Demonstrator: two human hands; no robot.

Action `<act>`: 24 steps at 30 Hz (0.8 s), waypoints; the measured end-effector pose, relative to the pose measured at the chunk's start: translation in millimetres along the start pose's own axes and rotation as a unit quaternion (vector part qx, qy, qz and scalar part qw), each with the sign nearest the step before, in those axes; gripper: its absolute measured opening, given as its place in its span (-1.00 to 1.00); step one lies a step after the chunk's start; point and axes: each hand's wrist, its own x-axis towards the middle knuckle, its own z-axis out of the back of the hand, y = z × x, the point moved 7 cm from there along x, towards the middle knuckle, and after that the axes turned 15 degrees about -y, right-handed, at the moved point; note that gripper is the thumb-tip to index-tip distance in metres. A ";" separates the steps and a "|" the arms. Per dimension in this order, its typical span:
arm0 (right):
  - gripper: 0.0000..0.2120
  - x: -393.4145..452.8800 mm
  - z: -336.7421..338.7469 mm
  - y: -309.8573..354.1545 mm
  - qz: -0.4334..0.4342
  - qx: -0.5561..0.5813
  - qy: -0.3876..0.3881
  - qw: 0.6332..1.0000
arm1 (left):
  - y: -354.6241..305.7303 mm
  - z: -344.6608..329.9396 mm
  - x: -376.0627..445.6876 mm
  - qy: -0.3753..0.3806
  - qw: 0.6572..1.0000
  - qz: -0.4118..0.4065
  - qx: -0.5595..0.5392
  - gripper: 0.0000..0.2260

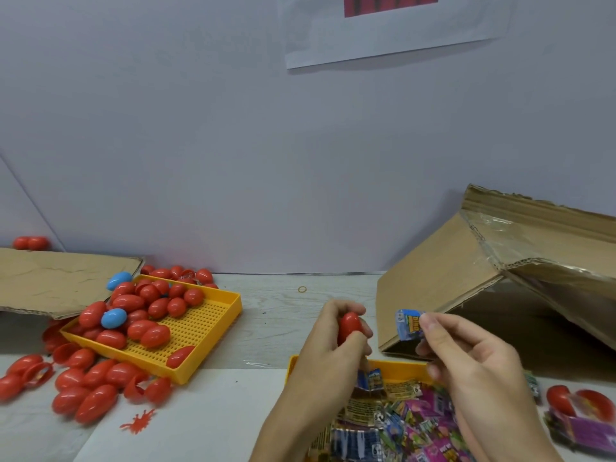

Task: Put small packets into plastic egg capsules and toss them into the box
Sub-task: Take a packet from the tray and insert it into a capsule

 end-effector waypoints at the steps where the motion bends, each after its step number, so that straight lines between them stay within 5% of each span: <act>1: -0.76 -0.4 1.3 2.6 0.010 -0.003 -0.012 1.000 | 0.5 -0.7 0.0 -0.001 1.000 0.007 0.005 -0.78; 13: -0.91 -1.2 3.8 5.9 0.030 -0.040 -0.039 0.998 | -1.7 8.7 7.2 -0.070 0.997 -0.038 0.000 -0.77; 24: -0.92 -0.3 3.7 3.3 0.022 -0.057 -0.031 0.998 | -4.0 2.1 6.8 -0.034 0.997 -0.051 -0.043 -0.84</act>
